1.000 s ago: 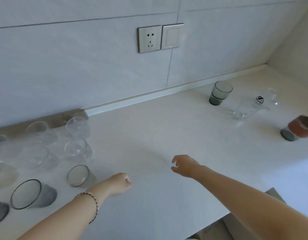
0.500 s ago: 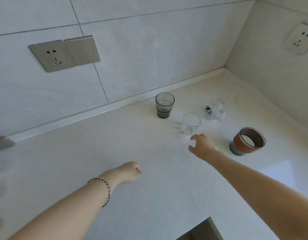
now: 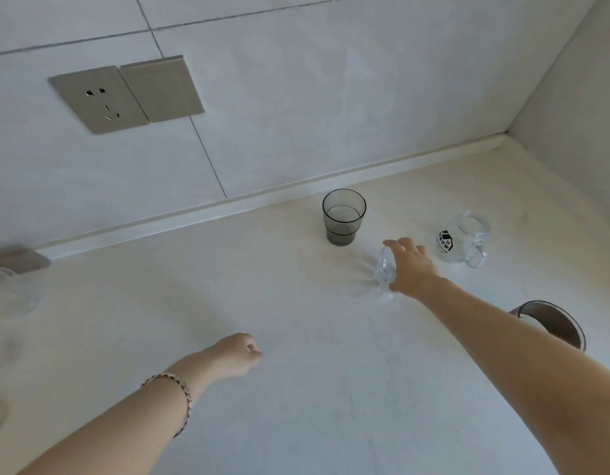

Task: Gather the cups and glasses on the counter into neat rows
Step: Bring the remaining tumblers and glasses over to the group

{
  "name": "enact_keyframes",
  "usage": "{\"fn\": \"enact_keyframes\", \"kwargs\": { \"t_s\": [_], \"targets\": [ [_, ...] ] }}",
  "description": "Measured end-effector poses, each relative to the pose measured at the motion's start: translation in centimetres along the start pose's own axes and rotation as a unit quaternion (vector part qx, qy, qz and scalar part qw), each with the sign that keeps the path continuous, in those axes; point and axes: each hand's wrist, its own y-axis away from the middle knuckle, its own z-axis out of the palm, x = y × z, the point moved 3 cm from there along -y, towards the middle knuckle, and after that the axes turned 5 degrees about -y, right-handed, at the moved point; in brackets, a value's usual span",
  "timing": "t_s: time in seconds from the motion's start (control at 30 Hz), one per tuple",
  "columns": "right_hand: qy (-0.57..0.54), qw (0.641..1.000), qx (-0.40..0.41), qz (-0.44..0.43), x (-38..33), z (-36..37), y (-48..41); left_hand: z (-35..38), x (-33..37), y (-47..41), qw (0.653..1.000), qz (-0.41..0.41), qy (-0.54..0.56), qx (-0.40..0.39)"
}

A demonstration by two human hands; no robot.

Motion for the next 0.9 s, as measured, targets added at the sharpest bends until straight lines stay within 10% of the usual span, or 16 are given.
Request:
{"fn": "enact_keyframes", "kwargs": {
  "t_s": [0.3,0.9],
  "targets": [
    [0.084,0.994,0.010,-0.063,-6.7,1.8,3.7,1.0,-8.7,3.5,0.995,-0.060,0.075,0.039],
    [0.114,0.915,-0.121,-0.368,-46.3,21.5,28.7,6.5,-44.8,24.9,0.961,-0.145,0.206,0.110]
  ]
}}
